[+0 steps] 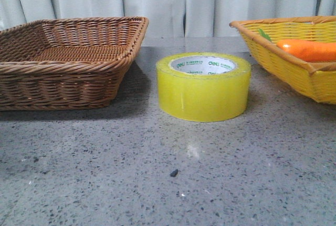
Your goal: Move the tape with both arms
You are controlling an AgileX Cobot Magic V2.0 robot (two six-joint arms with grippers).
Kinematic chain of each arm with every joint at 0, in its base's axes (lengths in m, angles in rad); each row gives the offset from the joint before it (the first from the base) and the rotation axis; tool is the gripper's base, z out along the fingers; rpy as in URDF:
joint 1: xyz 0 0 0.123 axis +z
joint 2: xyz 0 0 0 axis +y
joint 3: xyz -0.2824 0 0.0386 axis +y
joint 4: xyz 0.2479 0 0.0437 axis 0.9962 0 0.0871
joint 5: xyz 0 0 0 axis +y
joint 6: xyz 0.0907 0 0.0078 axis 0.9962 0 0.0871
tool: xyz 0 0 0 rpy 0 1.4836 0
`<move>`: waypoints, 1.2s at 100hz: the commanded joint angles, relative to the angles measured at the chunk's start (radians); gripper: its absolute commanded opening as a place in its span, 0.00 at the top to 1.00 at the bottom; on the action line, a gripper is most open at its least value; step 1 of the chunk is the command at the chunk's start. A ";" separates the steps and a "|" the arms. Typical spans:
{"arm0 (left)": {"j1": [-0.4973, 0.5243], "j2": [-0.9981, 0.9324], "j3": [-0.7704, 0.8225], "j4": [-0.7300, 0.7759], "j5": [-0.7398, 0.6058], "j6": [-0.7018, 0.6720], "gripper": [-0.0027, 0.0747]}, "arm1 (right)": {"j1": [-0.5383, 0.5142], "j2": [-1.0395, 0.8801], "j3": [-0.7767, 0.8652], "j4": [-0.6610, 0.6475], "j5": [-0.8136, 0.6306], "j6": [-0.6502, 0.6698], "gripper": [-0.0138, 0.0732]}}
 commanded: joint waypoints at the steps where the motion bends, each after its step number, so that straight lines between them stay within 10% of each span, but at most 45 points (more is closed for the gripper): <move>1: -0.078 0.084 -0.075 -0.022 -0.073 0.007 0.66 | 0.000 -0.094 -0.006 -0.037 -0.084 -0.007 0.93; 27: -0.326 0.334 -0.201 -0.022 -0.133 0.017 0.40 | 0.000 -0.286 0.119 -0.069 -0.158 -0.007 0.93; 77: -0.619 0.809 -0.500 -0.020 -0.107 0.017 0.40 | 0.000 -0.477 0.286 -0.069 -0.204 -0.007 0.93; 120: -0.642 1.057 -0.685 0.066 0.014 0.019 0.40 | 0.000 -0.479 0.286 -0.069 -0.205 -0.007 0.93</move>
